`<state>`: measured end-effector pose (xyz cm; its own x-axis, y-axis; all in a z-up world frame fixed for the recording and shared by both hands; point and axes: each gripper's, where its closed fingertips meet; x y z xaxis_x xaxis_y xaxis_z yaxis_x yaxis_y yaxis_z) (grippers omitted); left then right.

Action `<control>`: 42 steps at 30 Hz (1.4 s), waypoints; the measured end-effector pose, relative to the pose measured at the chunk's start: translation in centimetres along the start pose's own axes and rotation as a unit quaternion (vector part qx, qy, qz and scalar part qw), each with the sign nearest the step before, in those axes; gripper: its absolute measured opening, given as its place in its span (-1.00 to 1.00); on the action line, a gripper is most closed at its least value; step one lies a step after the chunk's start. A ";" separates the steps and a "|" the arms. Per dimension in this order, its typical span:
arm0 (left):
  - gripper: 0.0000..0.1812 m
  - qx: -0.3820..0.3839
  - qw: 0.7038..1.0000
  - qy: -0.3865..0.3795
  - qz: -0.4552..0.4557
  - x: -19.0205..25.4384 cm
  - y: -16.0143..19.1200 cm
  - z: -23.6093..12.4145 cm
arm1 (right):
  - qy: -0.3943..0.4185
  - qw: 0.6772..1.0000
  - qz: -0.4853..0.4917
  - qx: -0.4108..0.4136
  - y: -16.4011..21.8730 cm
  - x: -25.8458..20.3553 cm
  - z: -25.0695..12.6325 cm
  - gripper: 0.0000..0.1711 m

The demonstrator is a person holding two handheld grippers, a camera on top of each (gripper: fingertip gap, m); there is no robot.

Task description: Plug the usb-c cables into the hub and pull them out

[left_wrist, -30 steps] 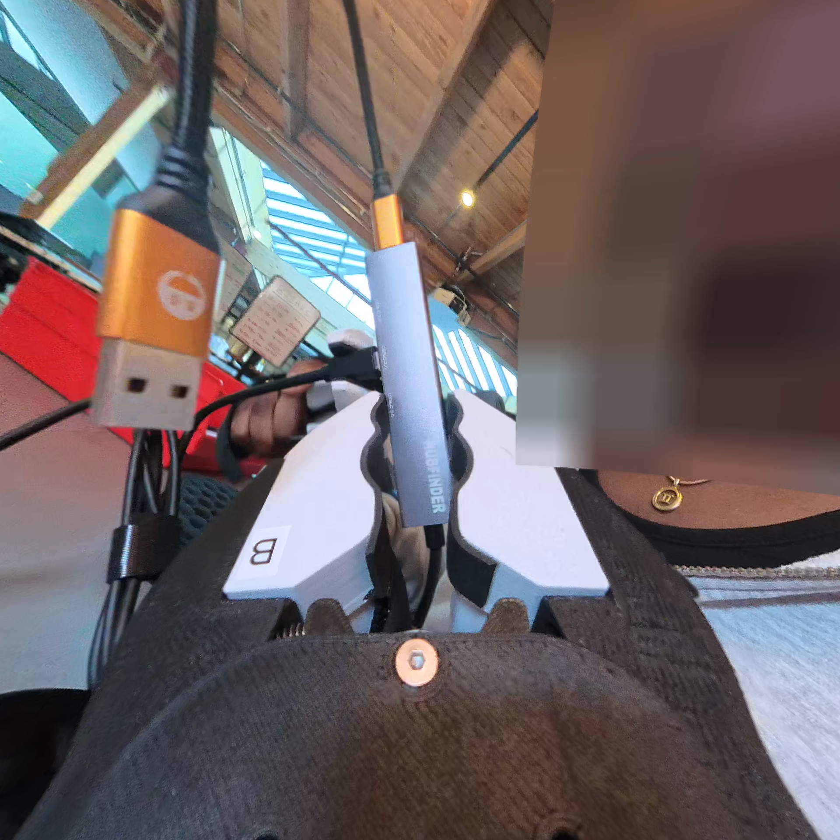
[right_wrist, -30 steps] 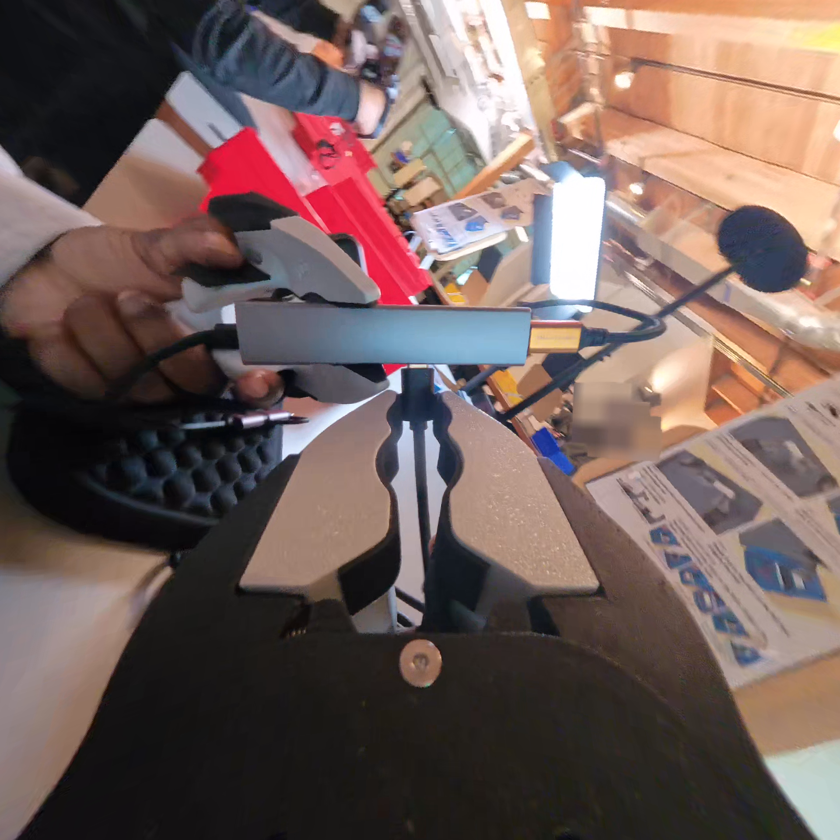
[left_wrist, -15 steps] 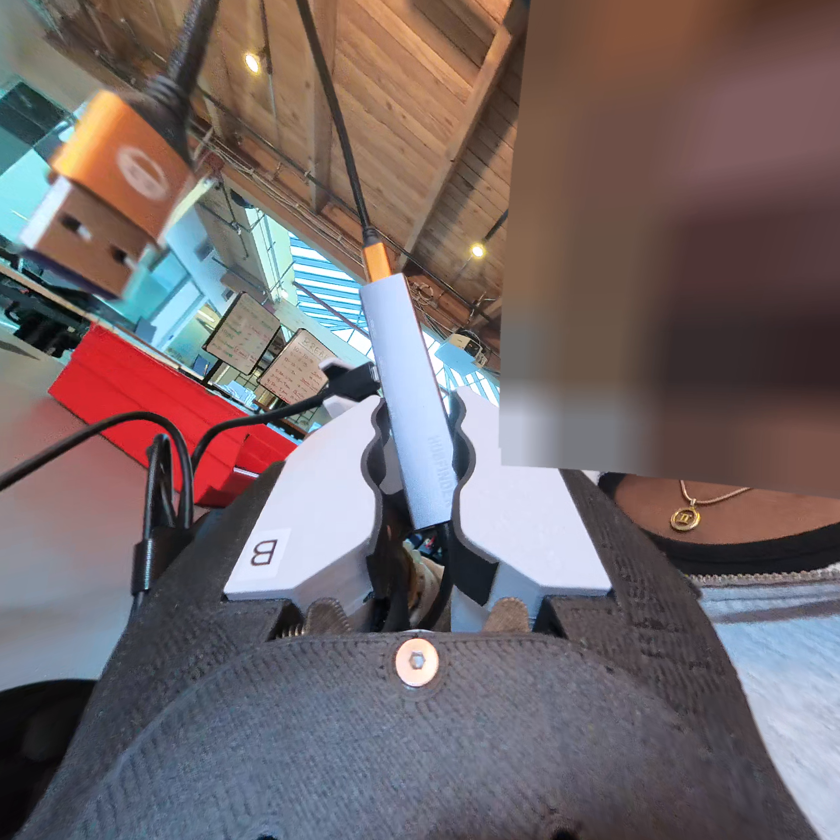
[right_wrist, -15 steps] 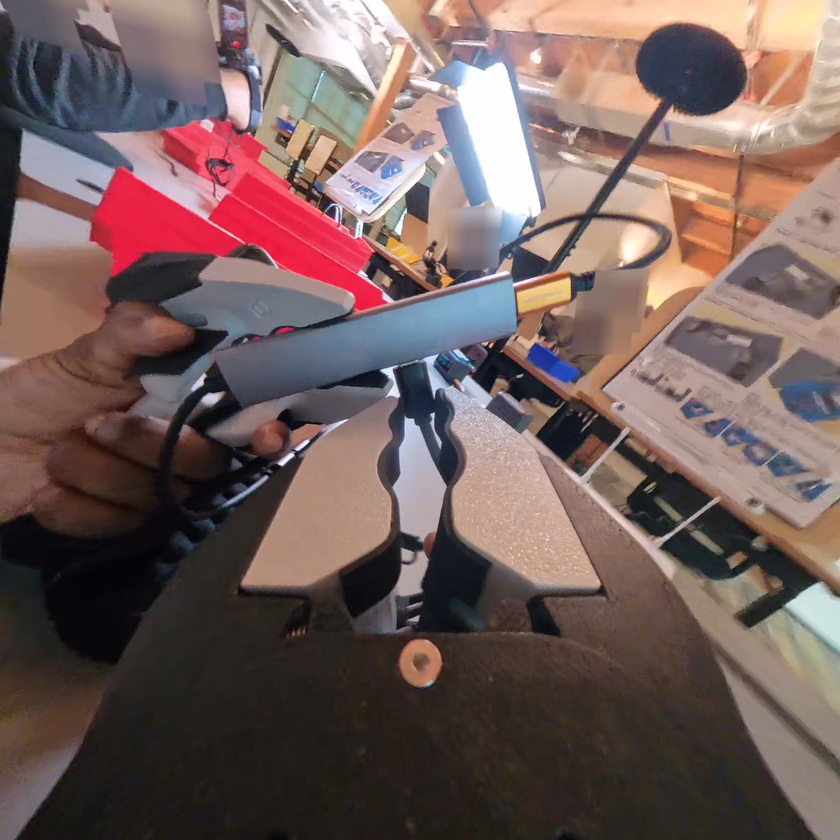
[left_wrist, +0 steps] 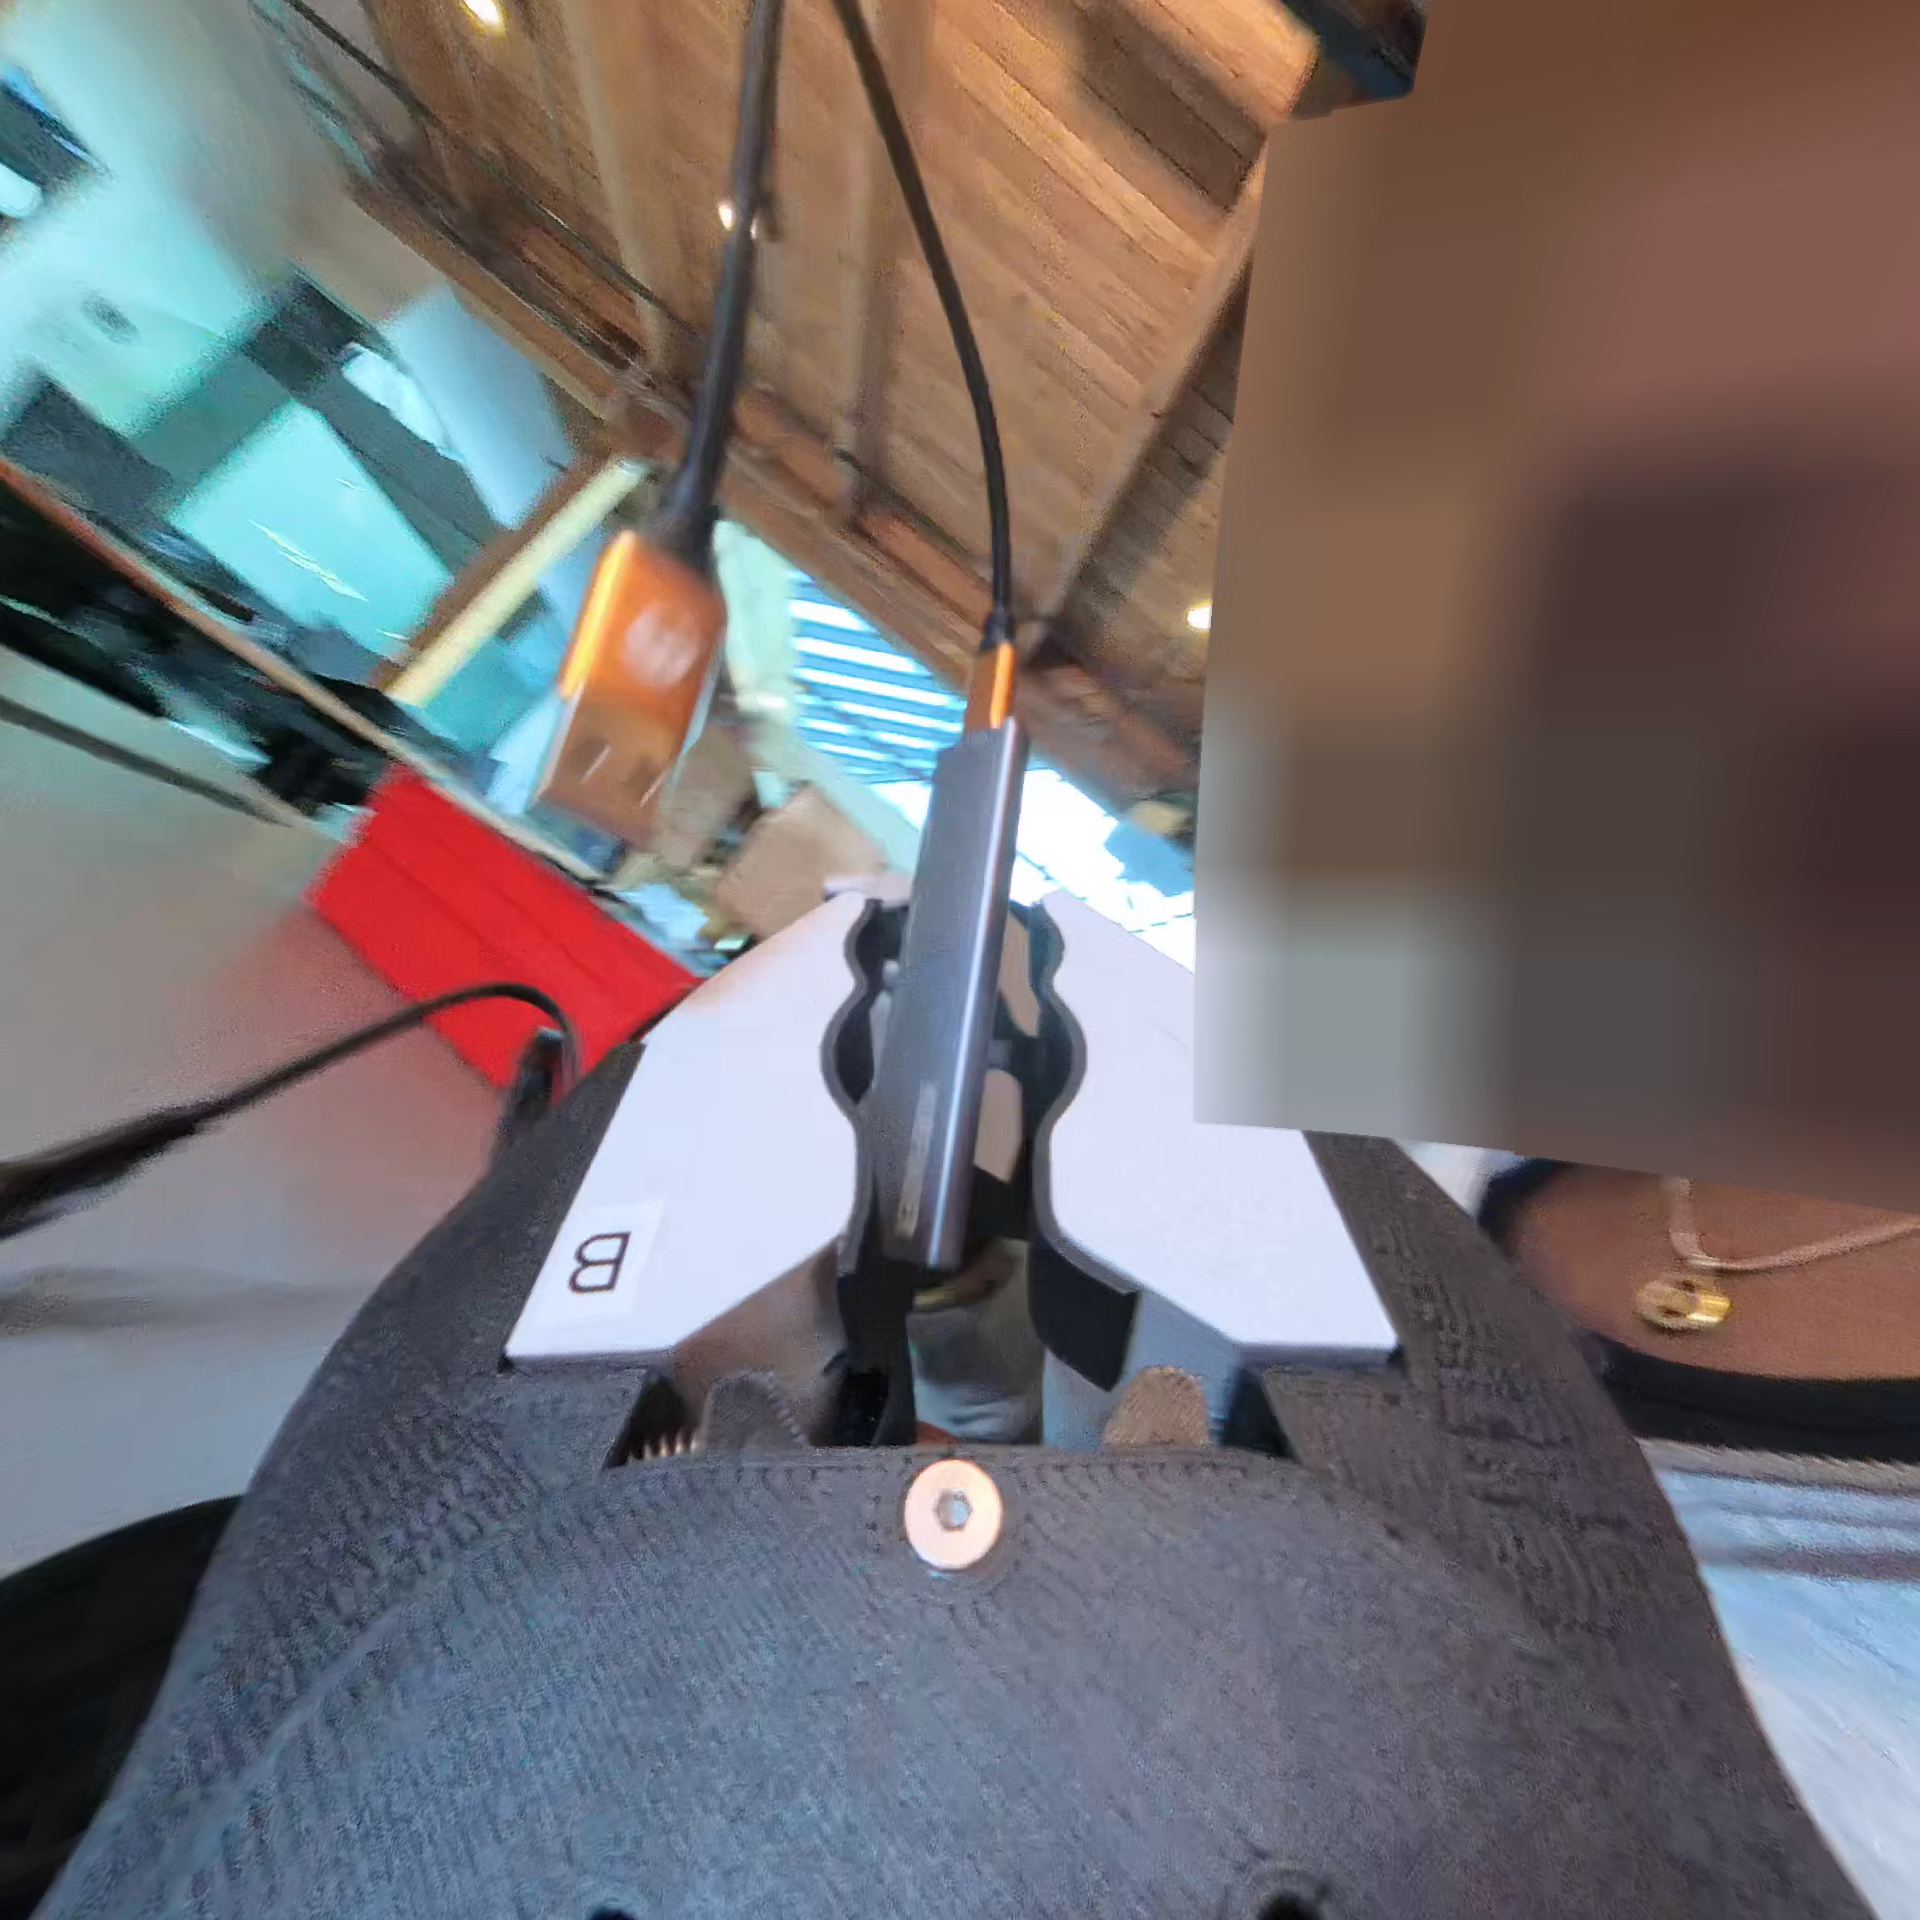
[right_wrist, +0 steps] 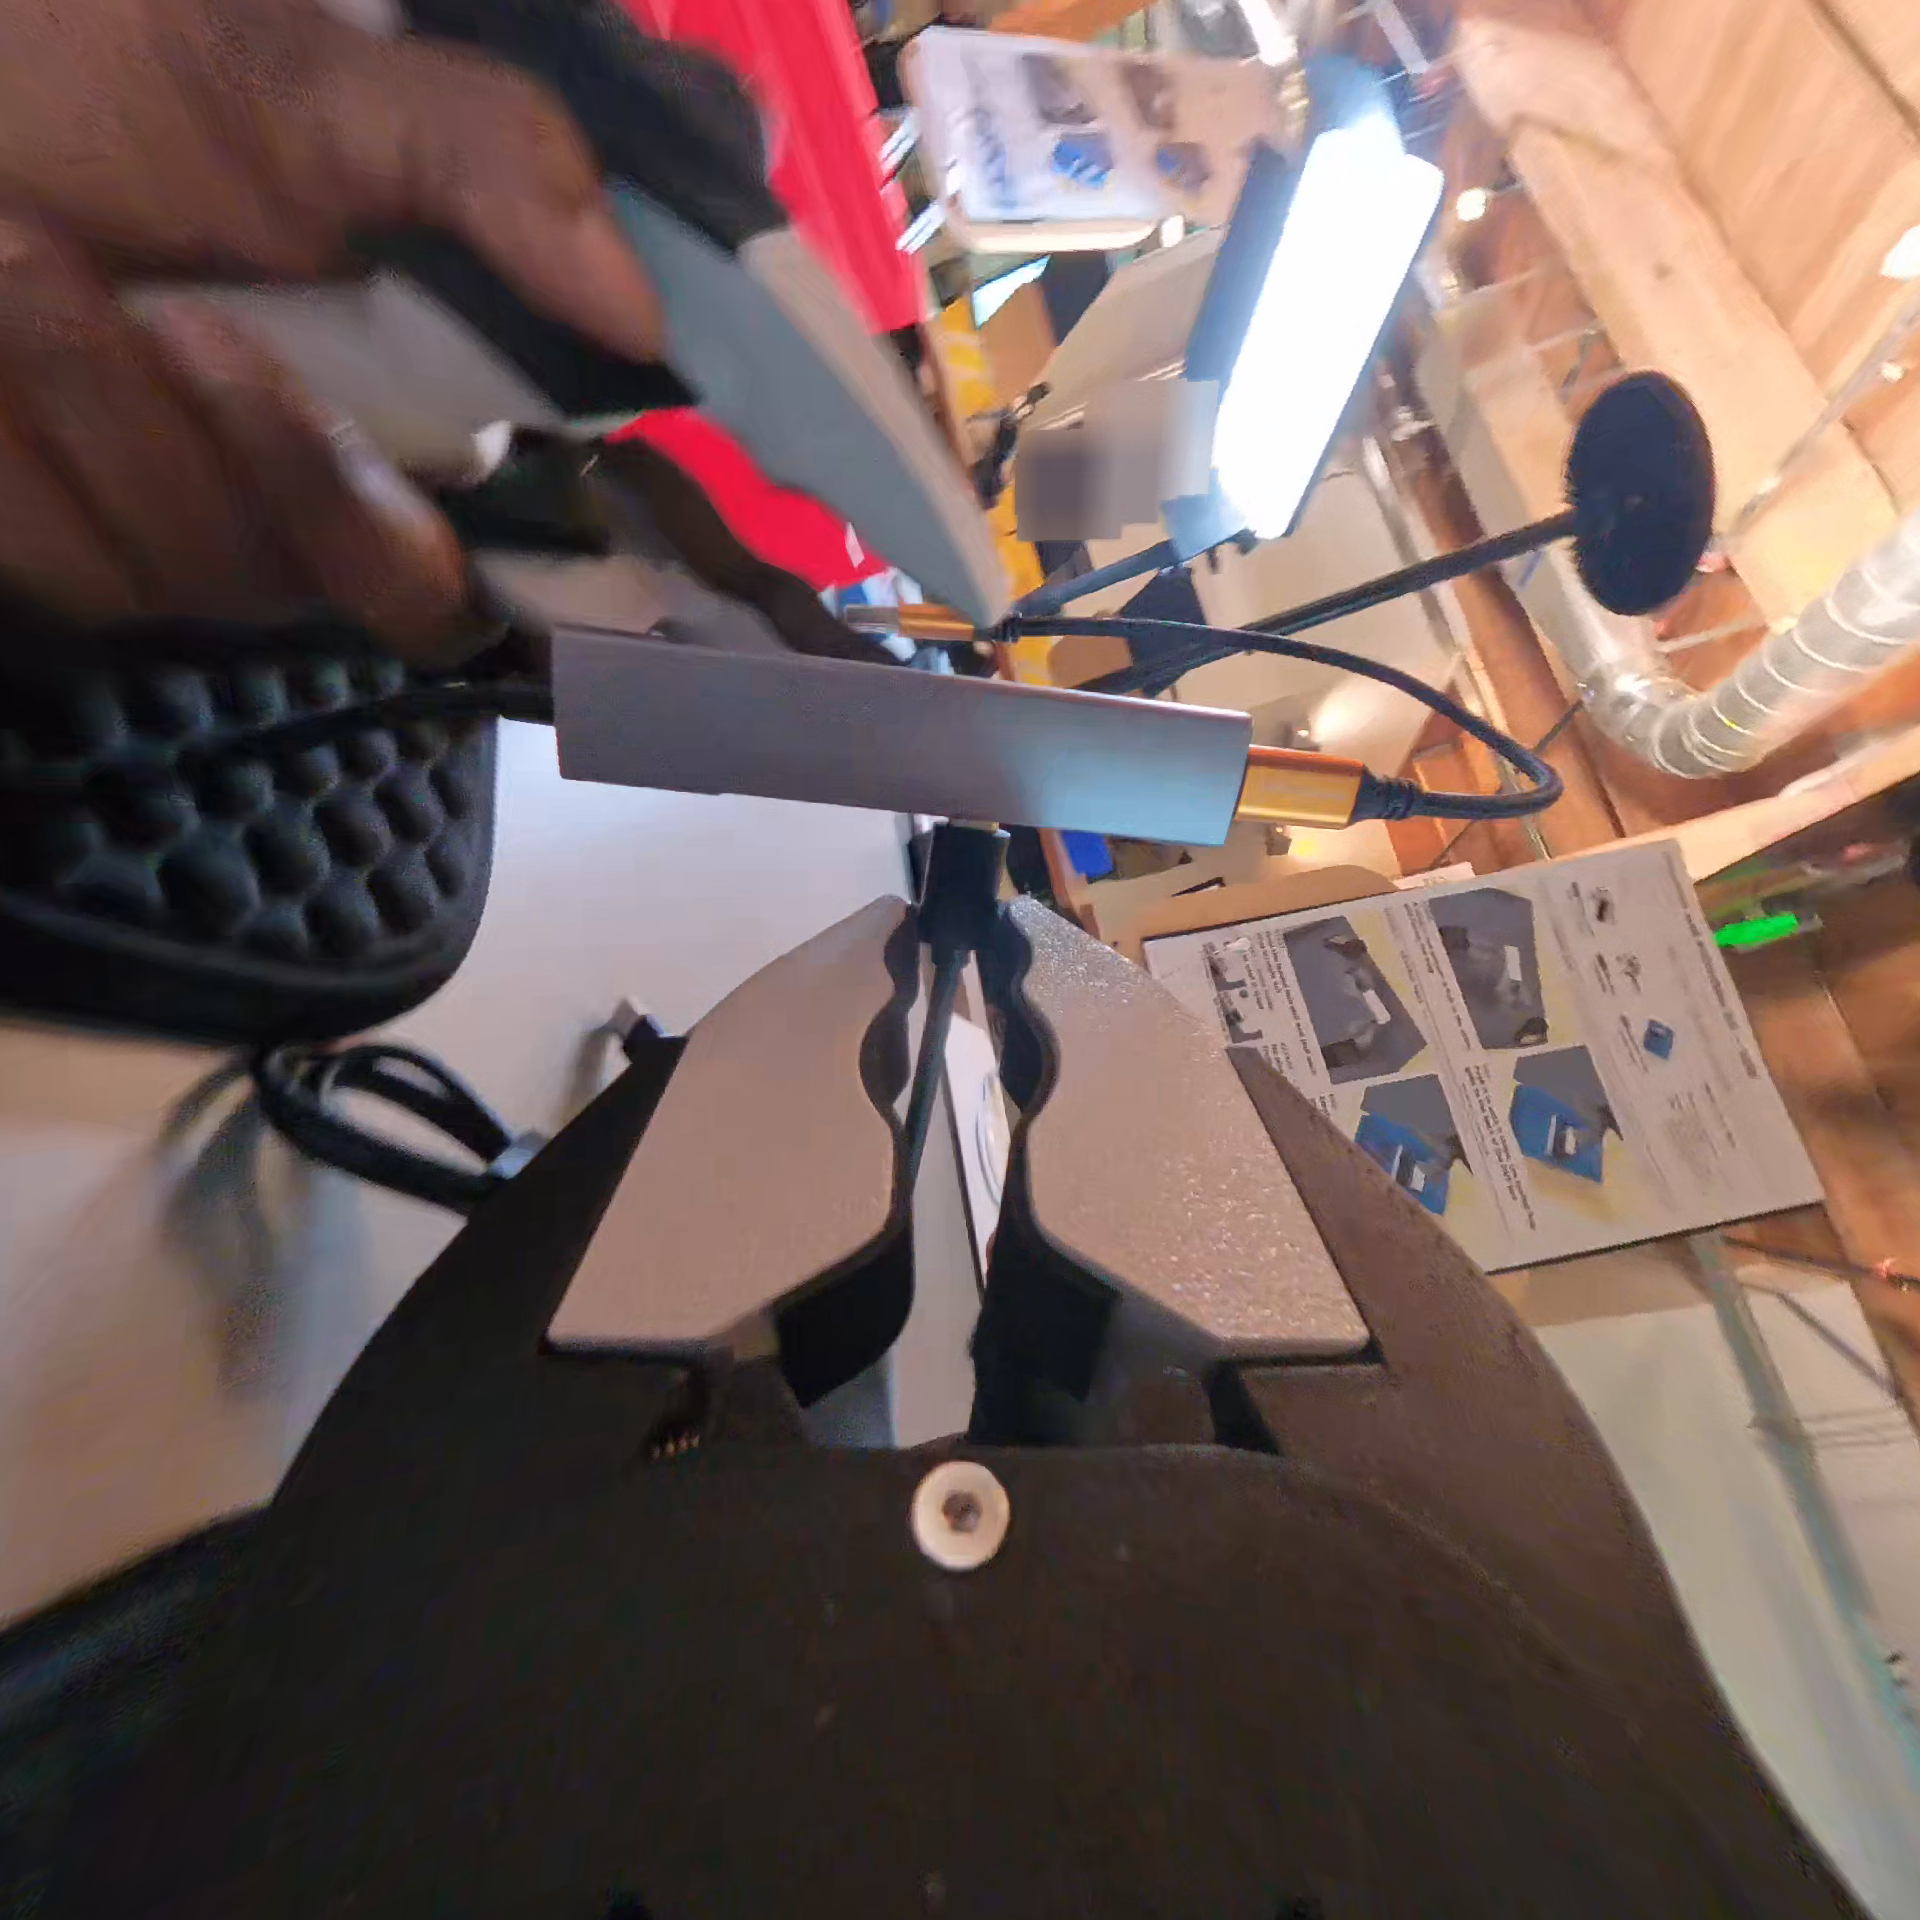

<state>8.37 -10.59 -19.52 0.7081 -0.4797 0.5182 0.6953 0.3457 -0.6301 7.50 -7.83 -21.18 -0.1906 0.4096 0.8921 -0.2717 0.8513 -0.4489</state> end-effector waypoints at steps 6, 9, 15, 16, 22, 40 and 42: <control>-0.63 -0.184 0.941 -0.137 0.249 -2.2 1.2 0.9 | -0.042 0.998 -0.003 -0.041 0.9 -1.2 0.0 -0.85; -0.85 -0.200 0.935 -0.133 0.262 -2.4 1.7 1.7 | -0.049 0.997 0.017 -0.051 1.4 -1.4 0.3 -0.85; -0.87 -0.191 0.939 -0.149 0.245 -3.6 2.2 1.4 | -0.060 0.995 0.035 -0.071 1.7 -2.1 0.9 -0.85; -0.87 -0.191 0.941 -0.147 0.237 -3.6 2.3 1.3 | -0.068 0.993 0.052 -0.078 1.9 -2.3 1.1 -0.84; -0.87 -0.191 0.950 -0.123 0.215 -3.4 2.3 1.1 | -0.090 0.990 0.072 -0.080 2.1 -2.7 2.0 -0.85; -0.89 -0.134 0.948 -0.140 0.253 -2.7 -4.0 -3.0 | -0.014 0.982 0.187 -0.031 5.9 4.4 -2.7 -0.86; -0.89 -0.186 0.937 -0.108 0.276 -2.1 -1.3 -0.4 | -0.007 0.983 0.186 -0.002 4.0 5.2 -2.2 -0.86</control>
<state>5.87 -10.32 -20.00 0.9834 -0.1218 0.1342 0.1536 0.1676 -0.9738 7.51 -1.58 -18.20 -0.2888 0.6879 0.6659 -0.1773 0.6450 -0.7433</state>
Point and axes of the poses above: each gripper's, where its closed fingertips meet, z out along the fingers, y out of its underside, x = y × z across the jaws, and after that the axes turned 7 degrees about z, right-handed
